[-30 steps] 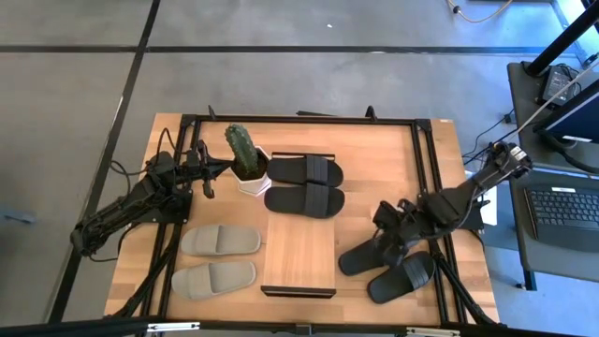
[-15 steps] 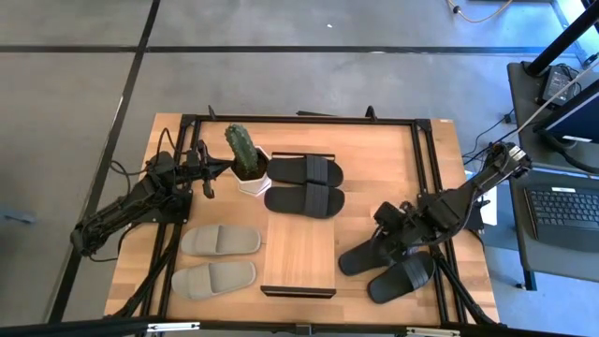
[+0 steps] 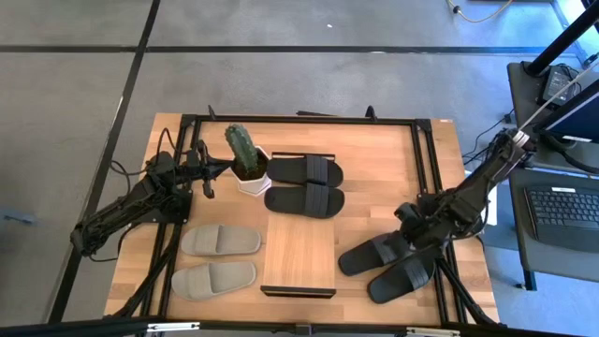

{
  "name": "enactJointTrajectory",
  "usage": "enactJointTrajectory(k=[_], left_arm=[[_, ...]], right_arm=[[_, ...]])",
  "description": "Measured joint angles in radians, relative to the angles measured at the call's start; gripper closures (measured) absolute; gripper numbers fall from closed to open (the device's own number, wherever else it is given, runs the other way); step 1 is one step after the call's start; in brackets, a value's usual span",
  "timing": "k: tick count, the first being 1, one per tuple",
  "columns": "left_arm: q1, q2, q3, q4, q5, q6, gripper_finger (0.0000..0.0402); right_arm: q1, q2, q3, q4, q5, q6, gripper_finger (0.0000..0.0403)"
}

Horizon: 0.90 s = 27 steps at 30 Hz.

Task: Pick and place slides into the shelf
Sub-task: Put the black slide on the shelf

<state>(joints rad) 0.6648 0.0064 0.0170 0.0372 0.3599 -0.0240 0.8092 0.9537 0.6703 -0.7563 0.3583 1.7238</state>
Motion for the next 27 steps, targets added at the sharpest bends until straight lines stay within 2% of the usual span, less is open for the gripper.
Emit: enactJointTrajectory(k=[3,8,12,27], left_arm=[[0.0,0.0,0.0,0.0,0.0,0.0,0.0401],[0.0,0.0,0.0,0.0,0.0,0.0,0.0401],[0.0,0.0,0.0,0.0,0.0,0.0,0.0401],[0.0,0.0,0.0,0.0,0.0,0.0,0.0401]], right_arm=[[0.016,-0.057,-0.097,0.063,-0.016,0.082,0.0237],[0.028,-0.112,-0.225,0.218,-0.023,0.097,0.0237],[0.028,-0.124,-0.282,0.222,-0.078,0.143,0.0237],[0.028,-0.119,-0.304,0.24,-0.097,0.209,0.0237]])
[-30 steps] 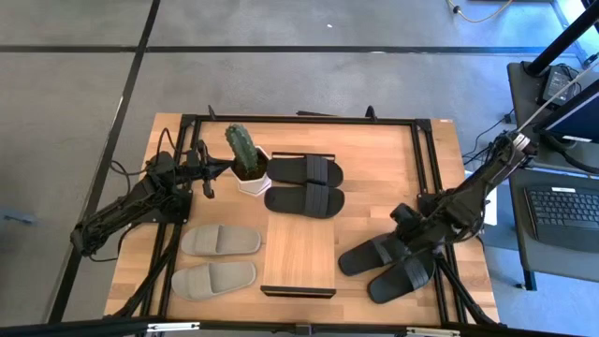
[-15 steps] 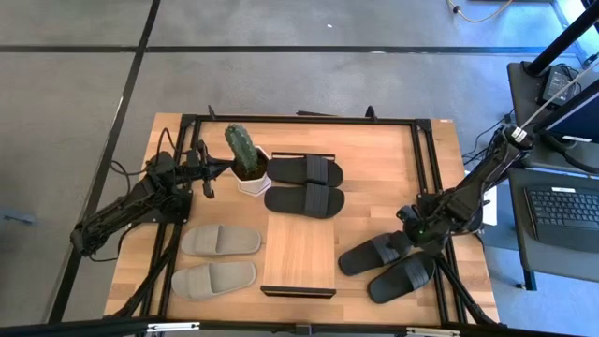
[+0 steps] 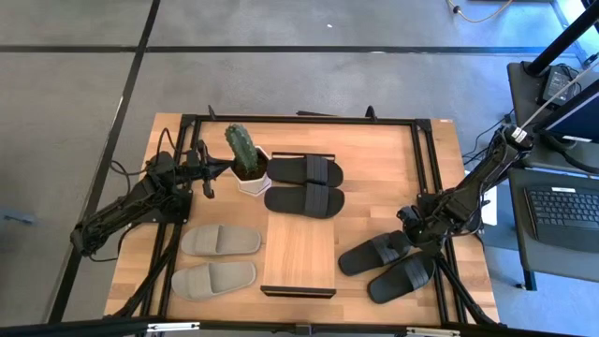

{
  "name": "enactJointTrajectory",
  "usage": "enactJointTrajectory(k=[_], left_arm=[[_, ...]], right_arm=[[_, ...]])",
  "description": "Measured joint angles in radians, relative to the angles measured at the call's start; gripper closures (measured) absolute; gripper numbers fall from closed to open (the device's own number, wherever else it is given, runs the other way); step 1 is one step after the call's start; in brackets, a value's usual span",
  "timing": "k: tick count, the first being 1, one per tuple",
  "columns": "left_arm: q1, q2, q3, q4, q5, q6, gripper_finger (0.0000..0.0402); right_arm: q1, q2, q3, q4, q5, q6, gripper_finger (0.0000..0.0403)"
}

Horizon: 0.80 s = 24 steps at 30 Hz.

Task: Pick and place slides into the shelf
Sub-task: Put the black slide on the shelf

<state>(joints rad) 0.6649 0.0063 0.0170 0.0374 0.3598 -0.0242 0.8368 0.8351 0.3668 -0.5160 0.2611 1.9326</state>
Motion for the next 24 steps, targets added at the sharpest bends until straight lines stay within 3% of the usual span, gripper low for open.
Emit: enactJointTrajectory(k=[14,24], left_arm=[[0.0,0.0,0.0,0.0,0.0,0.0,0.0401],[0.0,0.0,0.0,0.0,0.0,0.0,0.0401]], right_arm=[[-0.003,0.107,0.001,0.087,0.008,0.019,0.0237],[-0.003,0.162,0.003,0.086,0.014,-0.111,0.0237]])
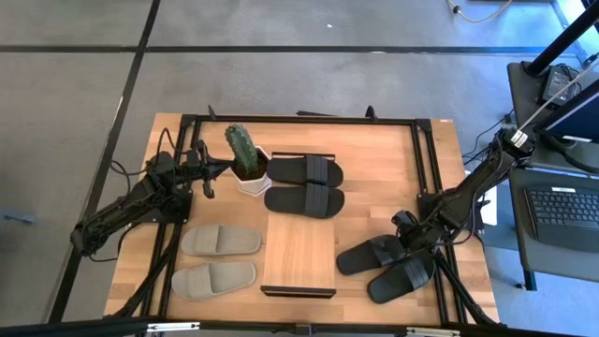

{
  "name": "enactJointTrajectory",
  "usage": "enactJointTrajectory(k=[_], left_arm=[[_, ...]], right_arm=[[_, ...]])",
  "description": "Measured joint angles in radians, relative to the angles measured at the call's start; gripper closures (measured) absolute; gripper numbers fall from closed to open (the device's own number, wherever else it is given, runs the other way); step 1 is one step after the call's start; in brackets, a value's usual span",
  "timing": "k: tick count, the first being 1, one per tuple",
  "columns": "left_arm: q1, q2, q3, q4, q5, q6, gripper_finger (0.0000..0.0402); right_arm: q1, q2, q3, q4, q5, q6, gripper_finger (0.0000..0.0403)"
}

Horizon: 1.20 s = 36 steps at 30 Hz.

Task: Pick and place slides into the shelf
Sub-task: Put the black slide on the shelf

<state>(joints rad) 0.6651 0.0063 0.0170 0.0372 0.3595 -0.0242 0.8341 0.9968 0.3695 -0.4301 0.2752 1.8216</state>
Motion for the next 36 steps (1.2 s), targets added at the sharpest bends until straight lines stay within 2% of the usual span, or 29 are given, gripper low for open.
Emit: enactJointTrajectory(k=[7,10,14,21,29,36], left_arm=[[0.0,0.0,0.0,0.0,0.0,0.0,0.0401],[0.0,0.0,0.0,0.0,0.0,-0.001,0.0401],[0.0,0.0,0.0,0.0,0.0,0.0,0.0401],[0.0,0.0,0.0,0.0,0.0,0.0,0.0401],[0.0,0.0,0.0,0.0,0.0,0.0,0.0401],[0.0,0.0,0.0,0.0,0.0,0.0,0.0401]], right_arm=[[0.0,0.0,0.0,0.002,-0.002,-0.016,0.0238],[0.0,0.0,0.0,0.007,-0.003,-0.002,0.025],[0.0,0.001,0.0,0.007,-0.006,-0.005,0.0293],[0.0,0.001,-0.002,0.035,-0.007,-0.11,0.0388],[0.0,0.001,0.001,0.042,-0.005,-0.214,0.0395],[0.0,-0.005,0.063,0.029,-0.01,-0.31,0.0397]])
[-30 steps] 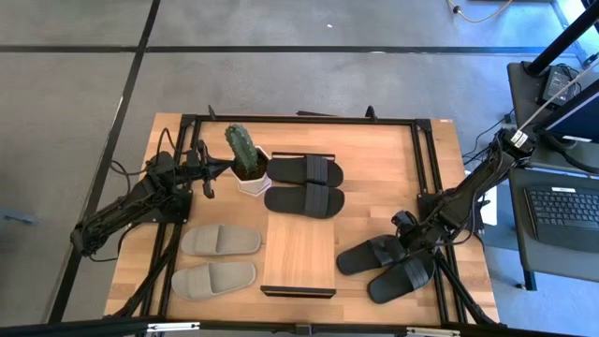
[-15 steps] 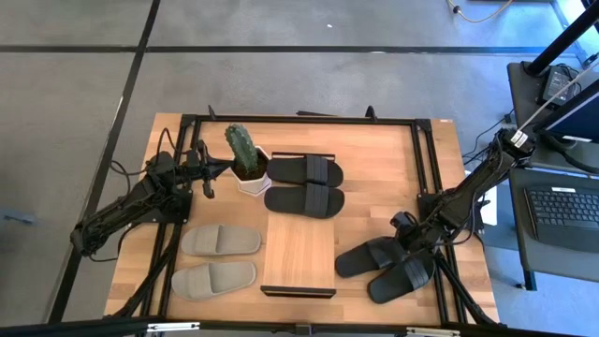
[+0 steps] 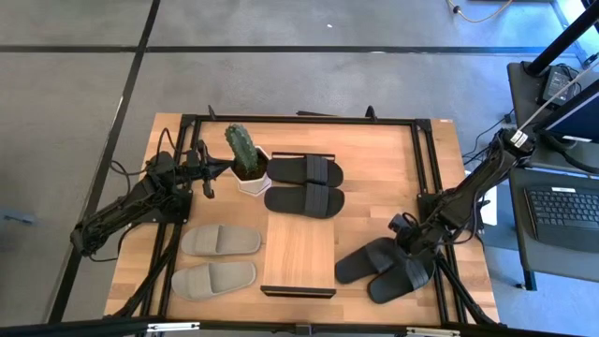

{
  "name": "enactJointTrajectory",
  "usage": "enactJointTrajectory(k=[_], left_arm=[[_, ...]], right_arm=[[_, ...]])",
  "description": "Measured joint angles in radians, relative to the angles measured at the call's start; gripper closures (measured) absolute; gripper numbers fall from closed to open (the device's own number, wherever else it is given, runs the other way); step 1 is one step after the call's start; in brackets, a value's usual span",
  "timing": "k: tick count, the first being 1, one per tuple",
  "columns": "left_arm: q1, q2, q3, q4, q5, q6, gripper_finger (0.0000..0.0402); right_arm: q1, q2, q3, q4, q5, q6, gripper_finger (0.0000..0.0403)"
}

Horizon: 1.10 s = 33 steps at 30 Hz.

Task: Pick and place slides into the shelf
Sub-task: Put the black slide on the shelf

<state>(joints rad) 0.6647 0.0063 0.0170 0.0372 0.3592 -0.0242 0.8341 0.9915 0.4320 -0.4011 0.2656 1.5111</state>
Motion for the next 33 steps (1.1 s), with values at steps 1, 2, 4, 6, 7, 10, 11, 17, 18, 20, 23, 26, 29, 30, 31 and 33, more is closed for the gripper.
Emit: enactJointTrajectory(k=[1,2,4,6,7,10,11,17,18,20,23,26,29,30,31,33], left_arm=[[0.0,0.0,0.0,0.0,0.0,0.0,0.0401],[0.0,0.0,0.0,0.0,0.0,0.0,0.0401],[0.0,0.0,0.0,0.0,0.0,0.0,0.0401],[0.0,0.0,0.0,0.0,0.0,0.0,0.0401],[0.0,0.0,0.0,0.0,0.0,0.0,0.0401],[0.0,0.0,0.0,0.0,0.0,0.0,0.0401],[0.0,0.0,0.0,0.0,0.0,0.0,0.0401],[0.0,0.0,0.0,0.0,0.0,0.0,0.0401],[0.0,0.0,0.0,0.0,0.0,0.0,0.0401],[0.0,0.0,0.0,0.0,0.0,-0.001,0.0401],[0.0,0.0,0.0,0.0,0.0,-0.004,0.0401],[0.0,0.0,0.0,0.0,-0.005,-0.026,0.0401],[0.0,0.0,0.0,0.0,-0.006,-0.027,0.0401],[0.0,0.0,0.0,0.0,-0.006,-0.028,0.0401],[0.0,0.0,0.0,0.0,-0.006,-0.028,0.0401],[0.0,0.0,0.0,0.0,-0.006,-0.029,0.0401]], right_arm=[[0.0,-0.003,0.015,-0.008,-0.001,-0.01,0.0397],[0.0,-0.005,0.034,-0.024,-0.001,-0.021,0.0397],[0.0,-0.006,0.076,-0.08,-0.006,-0.037,0.0397],[0.0,-0.005,0.13,-0.171,-0.032,-0.042,0.0397],[0.0,-0.004,0.161,-0.219,-0.043,-0.039,0.0397],[0.001,-0.004,0.259,-0.361,-0.056,-0.044,0.0397],[0.001,-0.004,0.291,-0.398,-0.056,-0.053,0.0397],[0.001,-0.004,0.477,-0.557,-0.057,-0.156,0.0397],[0.001,-0.005,0.504,-0.574,-0.057,-0.177,0.0397],[0.002,-0.005,0.552,-0.604,-0.056,-0.22,0.0397],[0.002,-0.005,0.611,-0.646,-0.058,-0.277,0.0397],[0.005,-0.005,0.667,-0.683,-0.057,-0.312,0.0397],[0.009,-0.006,0.715,-0.696,-0.057,-0.364,0.0397],[0.009,-0.006,0.729,-0.695,-0.057,-0.381,0.0397],[0.009,-0.006,0.744,-0.695,-0.057,-0.397,0.0397],[0.009,-0.006,0.773,-0.699,-0.057,-0.425,0.0397]])
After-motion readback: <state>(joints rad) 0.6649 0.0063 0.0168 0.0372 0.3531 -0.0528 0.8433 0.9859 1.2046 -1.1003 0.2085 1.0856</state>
